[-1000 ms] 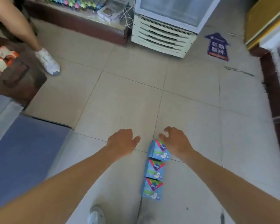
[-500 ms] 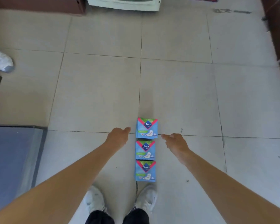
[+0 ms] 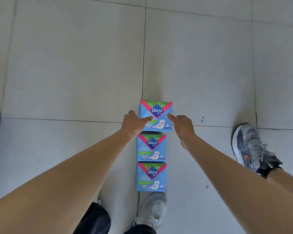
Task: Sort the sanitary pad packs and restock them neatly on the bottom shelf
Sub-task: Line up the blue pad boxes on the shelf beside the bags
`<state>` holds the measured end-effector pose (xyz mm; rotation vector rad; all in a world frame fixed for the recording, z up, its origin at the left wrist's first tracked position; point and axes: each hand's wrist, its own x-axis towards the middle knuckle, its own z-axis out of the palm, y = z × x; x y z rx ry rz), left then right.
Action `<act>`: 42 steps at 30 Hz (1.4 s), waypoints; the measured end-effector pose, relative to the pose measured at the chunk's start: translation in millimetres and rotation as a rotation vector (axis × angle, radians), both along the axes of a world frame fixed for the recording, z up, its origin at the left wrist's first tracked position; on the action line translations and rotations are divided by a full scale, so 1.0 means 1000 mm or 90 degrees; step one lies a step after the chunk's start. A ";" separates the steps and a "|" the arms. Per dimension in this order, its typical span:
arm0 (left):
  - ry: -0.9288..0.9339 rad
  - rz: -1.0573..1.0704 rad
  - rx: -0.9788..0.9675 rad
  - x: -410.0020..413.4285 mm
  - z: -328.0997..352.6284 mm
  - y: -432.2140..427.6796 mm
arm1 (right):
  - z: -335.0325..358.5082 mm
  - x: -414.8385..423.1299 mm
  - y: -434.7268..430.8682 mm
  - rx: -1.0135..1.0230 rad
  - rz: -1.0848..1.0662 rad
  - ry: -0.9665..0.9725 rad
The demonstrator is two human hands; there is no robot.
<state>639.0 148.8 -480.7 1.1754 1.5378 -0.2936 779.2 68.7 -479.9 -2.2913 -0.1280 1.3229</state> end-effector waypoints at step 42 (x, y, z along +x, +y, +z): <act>0.030 0.643 0.484 -0.418 0.429 0.069 | 0.451 -0.440 0.243 0.388 0.594 0.219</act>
